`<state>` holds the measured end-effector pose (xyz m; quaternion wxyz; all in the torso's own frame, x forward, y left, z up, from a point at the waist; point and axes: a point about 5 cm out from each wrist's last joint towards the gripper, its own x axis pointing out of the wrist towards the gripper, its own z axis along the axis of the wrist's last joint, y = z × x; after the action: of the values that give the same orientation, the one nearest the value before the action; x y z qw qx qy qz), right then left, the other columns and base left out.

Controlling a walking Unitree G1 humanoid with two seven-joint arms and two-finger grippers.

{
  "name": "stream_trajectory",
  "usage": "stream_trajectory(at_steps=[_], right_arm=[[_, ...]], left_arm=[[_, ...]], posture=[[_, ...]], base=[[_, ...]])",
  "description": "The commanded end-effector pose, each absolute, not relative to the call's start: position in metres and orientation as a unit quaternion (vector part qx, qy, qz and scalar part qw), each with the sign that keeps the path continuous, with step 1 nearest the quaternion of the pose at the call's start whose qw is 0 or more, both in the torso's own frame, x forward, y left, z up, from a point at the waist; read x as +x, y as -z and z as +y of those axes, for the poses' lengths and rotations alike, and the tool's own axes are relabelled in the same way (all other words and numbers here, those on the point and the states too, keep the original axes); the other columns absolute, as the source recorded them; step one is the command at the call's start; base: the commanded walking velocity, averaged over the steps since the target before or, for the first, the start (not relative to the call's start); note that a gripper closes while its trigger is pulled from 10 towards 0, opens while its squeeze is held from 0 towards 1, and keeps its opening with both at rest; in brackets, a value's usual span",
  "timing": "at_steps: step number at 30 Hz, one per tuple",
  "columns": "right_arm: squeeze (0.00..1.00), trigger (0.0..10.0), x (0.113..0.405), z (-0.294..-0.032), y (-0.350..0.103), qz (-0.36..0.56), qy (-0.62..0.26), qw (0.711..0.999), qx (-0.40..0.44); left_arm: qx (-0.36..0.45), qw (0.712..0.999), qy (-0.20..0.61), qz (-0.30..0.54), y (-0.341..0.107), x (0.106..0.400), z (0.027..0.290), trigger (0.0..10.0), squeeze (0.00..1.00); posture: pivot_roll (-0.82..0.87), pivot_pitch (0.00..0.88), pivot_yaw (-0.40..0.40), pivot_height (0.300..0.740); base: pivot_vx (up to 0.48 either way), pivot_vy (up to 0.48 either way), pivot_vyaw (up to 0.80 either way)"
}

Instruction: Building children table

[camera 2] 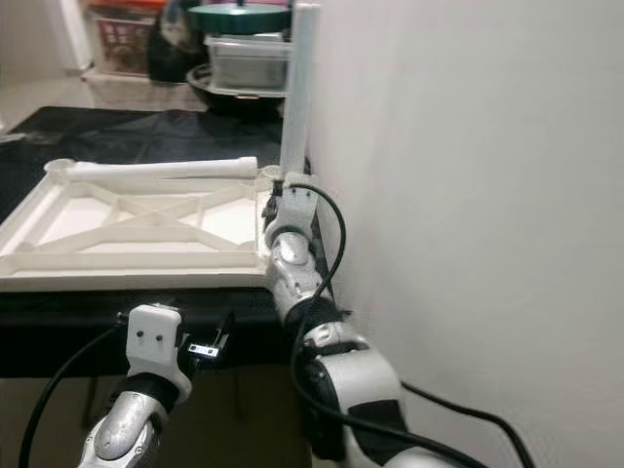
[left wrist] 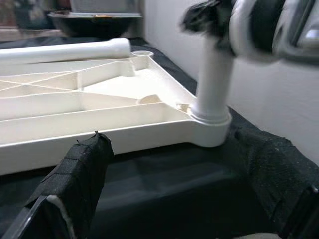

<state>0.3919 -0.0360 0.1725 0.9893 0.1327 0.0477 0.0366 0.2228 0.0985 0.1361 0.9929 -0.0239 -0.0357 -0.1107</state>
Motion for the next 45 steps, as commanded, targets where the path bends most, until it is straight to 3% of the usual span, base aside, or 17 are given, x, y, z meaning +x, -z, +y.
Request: stream_trajectory(at_steps=[1, 5, 6, 10, 12, 13, 15, 17, 29, 30, 31, 32, 36, 37, 39, 40, 45], right_arm=[[1.0, 10.0, 0.39, -0.029, -0.171, 0.049, -0.05, 0.987, 0.142], [1.0, 10.0, 0.389, -0.028, -0.172, 0.051, -0.036, 0.988, 0.14], [0.0, 10.0, 0.391, -0.027, -0.18, 0.028, -0.062, 0.988, 0.141], [0.0, 10.0, 0.392, -0.027, -0.186, 0.01, -0.083, 0.987, 0.14], [0.0, 10.0, 0.393, -0.023, -0.203, -0.001, -0.318, 0.935, 0.158], [0.0, 10.0, 0.393, -0.023, -0.203, -0.001, -0.318, 0.935, 0.158], [0.0, 10.0, 0.386, -0.025, -0.211, 0.015, -0.485, 0.861, 0.155], [0.0, 10.0, 0.386, -0.025, -0.211, 0.015, -0.485, 0.861, 0.155], [0.0, 10.0, 0.358, -0.002, -0.203, 0.039, -0.687, 0.724, 0.047], [0.0, 4.1, 0.355, 0.002, -0.201, 0.038, -0.701, 0.711, 0.043], [0.0, 4.1, 0.355, 0.002, -0.201, 0.038, -0.701, 0.711, 0.043], [0.0, 0.0, 0.353, 0.005, -0.2, 0.039, -0.708, 0.704, 0.042], [0.0, 0.0, 0.356, 0.011, -0.199, 0.033, -0.668, 0.743, 0.036], [0.0, 0.0, 0.368, 0.011, -0.198, 0.029, -0.566, 0.823, 0.035], [0.0, 0.0, 0.368, 0.011, -0.198, 0.029, -0.566, 0.823, 0.035], [0.0, 0.0, 0.379, 0.004, -0.198, 0.031, -0.474, 0.879, 0.043], [0.0, 0.0, 0.396, -0.022, -0.193, 0.047, -0.275, 0.958, 0.07]], left_arm=[[-0.019, 0.993, 0.111, -0.034, -0.135, 0.223, 0.098, 10.0, 0.0], [-0.019, 0.993, 0.111, -0.035, -0.135, 0.222, 0.098, 10.0, 0.0], [-0.019, 0.993, 0.11, -0.035, -0.135, 0.223, 0.099, 10.0, 0.0], [-0.019, 0.993, 0.11, -0.035, -0.135, 0.223, 0.099, 10.0, 0.0], [-0.019, 0.993, 0.109, -0.036, -0.135, 0.224, 0.1, 10.0, 0.0], [-0.019, 0.993, 0.109, -0.036, -0.135, 0.224, 0.1, 10.0, 0.0], [-0.018, 0.993, 0.109, -0.039, -0.136, 0.225, 0.1, 10.0, 0.0], [-0.018, 0.993, 0.109, -0.039, -0.136, 0.225, 0.1, 10.0, 0.0], [-0.019, 0.993, 0.107, -0.041, -0.138, 0.224, 0.1, 10.0, 0.0], [-0.019, 0.993, 0.107, -0.041, -0.138, 0.224, 0.1, 10.0, 0.0], [-0.019, 0.993, 0.107, -0.041, -0.138, 0.224, 0.1, 10.0, 0.0], [-0.02, 0.993, 0.106, -0.041, -0.138, 0.224, 0.1, 10.0, 0.0], [-0.02, 0.993, 0.105, -0.042, -0.138, 0.224, 0.1, 10.0, 0.0], [-0.02, 0.993, 0.105, -0.042, -0.138, 0.224, 0.1, 10.0, 0.0], [-0.02, 0.993, 0.105, -0.042, -0.138, 0.224, 0.1, 10.0, 0.0], [-0.02, 0.993, 0.105, -0.041, -0.137, 0.224, 0.1, 10.0, 0.0], [-0.021, 0.993, 0.106, -0.04, -0.137, 0.224, 0.1, 10.0, 0.0]], posture=[[0.02, 0.0, -0.072, 0.74], [0.02, 0.0, -0.072, 0.74], [0.02, 0.0, -0.074, 0.74], [0.02, 0.0, -0.074, 0.74], [0.01, 0.0, -0.071, 0.74], [0.01, 0.0, -0.071, 0.74], [0.01, 0.0, -0.071, 0.74], [0.01, 0.0, -0.071, 0.74], [0.03, 0.0, -0.082, 0.74], [0.03, 0.0, -0.085, 0.74], [0.03, 0.0, -0.085, 0.74], [0.03, 0.0, -0.084, 0.74], [0.03, 0.0, -0.084, 0.74], [0.03, 0.0, -0.084, 0.74], [0.03, 0.0, -0.084, 0.74], [0.03, 0.0, -0.084, 0.74], [0.03, 0.0, -0.084, 0.74]], base=[[0.0, 0.0, 0.0], [0.0, 0.0, 0.0], [0.0, 0.0, 0.0], [0.0, 0.0, 0.0], [0.0, 0.0, 0.0], [0.0, 0.0, 0.0], [0.0, 0.0, 0.0], [0.0, 0.0, 0.0], [0.0, 0.0, 0.0], [0.0, 0.0, 0.0], [0.0, 0.0, 0.0], [0.0, 0.0, 0.0], [0.0, 0.0, 0.0], [0.0, 0.0, 0.0], [0.0, 0.0, 0.0], [0.0, 0.0, 0.0], [0.0, 0.0, 0.0]])
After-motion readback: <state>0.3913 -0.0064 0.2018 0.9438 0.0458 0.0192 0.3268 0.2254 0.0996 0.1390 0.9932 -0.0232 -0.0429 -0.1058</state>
